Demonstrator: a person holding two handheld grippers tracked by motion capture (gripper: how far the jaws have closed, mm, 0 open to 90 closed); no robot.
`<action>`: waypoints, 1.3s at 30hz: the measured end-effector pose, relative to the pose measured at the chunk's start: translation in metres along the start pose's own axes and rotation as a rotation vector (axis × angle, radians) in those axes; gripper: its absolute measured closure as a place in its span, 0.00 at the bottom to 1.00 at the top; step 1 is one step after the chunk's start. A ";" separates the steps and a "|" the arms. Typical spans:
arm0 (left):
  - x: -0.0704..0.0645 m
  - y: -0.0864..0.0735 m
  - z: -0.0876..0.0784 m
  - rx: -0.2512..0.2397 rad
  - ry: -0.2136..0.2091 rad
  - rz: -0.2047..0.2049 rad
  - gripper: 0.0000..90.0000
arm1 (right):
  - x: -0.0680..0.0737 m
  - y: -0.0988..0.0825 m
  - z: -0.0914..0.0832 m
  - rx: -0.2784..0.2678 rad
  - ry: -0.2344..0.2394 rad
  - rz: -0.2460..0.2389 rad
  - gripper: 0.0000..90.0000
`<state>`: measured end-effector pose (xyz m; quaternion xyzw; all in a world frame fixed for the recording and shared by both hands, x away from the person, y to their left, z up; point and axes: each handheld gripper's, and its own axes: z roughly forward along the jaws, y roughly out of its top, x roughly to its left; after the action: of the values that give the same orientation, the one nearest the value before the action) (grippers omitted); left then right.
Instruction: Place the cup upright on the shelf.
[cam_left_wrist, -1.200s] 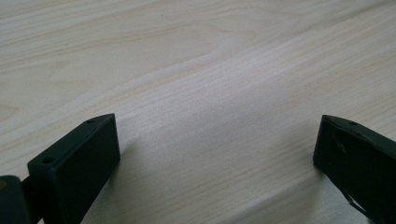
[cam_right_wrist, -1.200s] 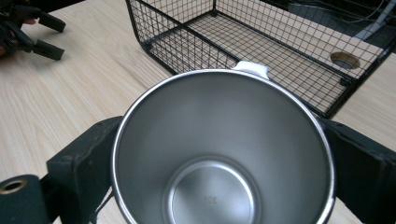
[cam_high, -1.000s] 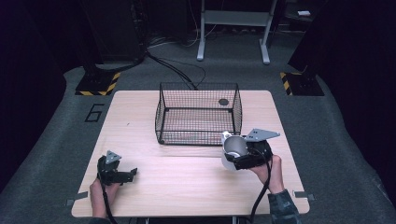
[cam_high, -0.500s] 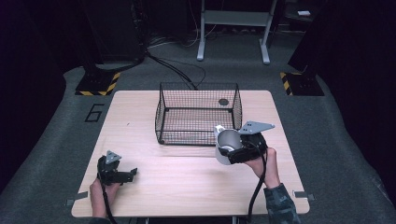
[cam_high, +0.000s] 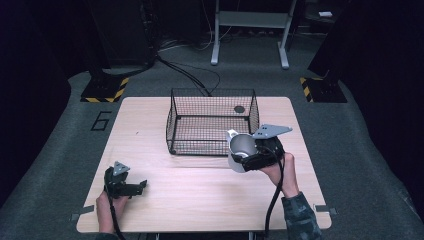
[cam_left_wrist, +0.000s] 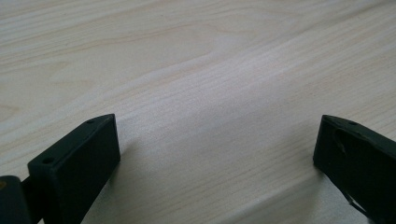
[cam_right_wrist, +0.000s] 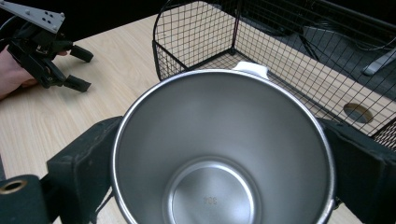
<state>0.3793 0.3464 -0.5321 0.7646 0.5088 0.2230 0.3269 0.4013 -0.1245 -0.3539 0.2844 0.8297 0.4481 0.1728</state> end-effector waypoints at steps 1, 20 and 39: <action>0.000 0.000 0.000 0.000 0.000 0.000 0.01 | 0.000 0.001 0.000 -0.004 -0.002 0.007 0.07; 0.000 0.000 0.000 0.000 0.000 0.000 0.01 | -0.005 0.039 0.004 -0.026 0.012 -0.006 0.07; 0.000 0.000 0.000 0.002 -0.001 -0.001 0.01 | -0.025 0.074 0.031 -0.032 0.006 0.020 0.07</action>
<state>0.3791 0.3464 -0.5320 0.7648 0.5094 0.2217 0.3263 0.4608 -0.0880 -0.3079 0.2888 0.8201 0.4637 0.1703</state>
